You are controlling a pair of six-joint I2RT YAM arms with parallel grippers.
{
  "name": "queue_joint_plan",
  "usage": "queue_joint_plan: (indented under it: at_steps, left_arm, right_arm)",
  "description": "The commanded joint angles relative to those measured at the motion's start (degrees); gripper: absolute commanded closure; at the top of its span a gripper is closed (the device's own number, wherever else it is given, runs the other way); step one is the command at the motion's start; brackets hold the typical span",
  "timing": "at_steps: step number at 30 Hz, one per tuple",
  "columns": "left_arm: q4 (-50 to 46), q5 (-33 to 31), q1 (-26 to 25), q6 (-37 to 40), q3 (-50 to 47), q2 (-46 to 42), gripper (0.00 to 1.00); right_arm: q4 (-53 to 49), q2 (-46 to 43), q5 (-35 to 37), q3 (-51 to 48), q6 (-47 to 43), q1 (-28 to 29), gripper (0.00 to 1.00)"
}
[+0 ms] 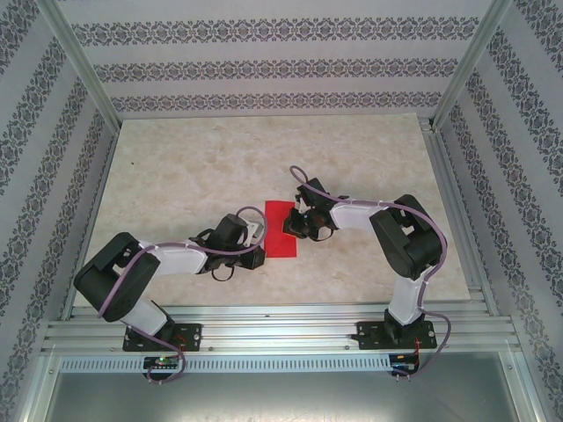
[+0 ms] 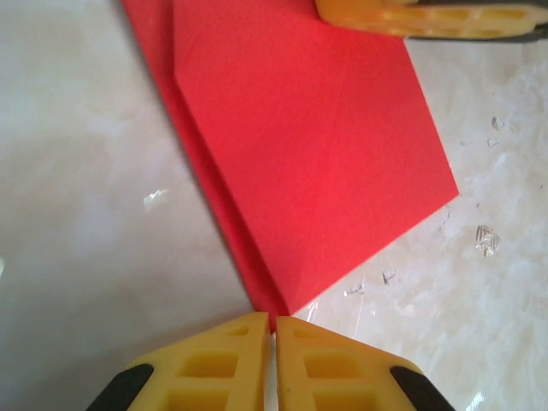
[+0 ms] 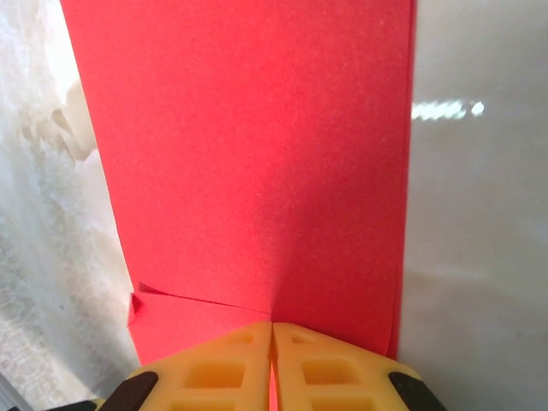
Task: Fold a paper plane with a square sheet of paper (fold left side to right side)
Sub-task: Fold the triangle a second time at the center of the table.
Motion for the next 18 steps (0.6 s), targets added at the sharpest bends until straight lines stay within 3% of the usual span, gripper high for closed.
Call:
queue_joint_plan:
  at_steps: [1,5,8,13,18]
  left_arm:
    - [-16.3,-2.0,-1.0,-1.7,-3.0,-1.3,0.87]
    - [-22.4,-4.6,-0.7,-0.6,0.2,-6.1,0.86]
    - [-23.9,-4.4,1.0,-0.6,2.9,-8.7,0.8]
    - [-18.9,3.3,5.8,-1.3,7.9,-7.0,0.63]
    - [-12.4,9.9,6.8,-2.4,13.7,0.2,0.52]
  right_arm:
    - [-2.8,2.2,7.2,-0.2,-1.7,-1.3,0.9]
    - [-0.8,0.6,5.8,0.3,-1.9,-1.3,0.89]
    - [-0.6,-2.0,5.5,1.3,-2.6,-1.5,0.86]
    - [-2.3,-7.5,7.4,0.9,-4.3,-2.4,0.76]
    - [-0.2,-13.4,7.6,-5.0,-4.4,-4.1,0.67]
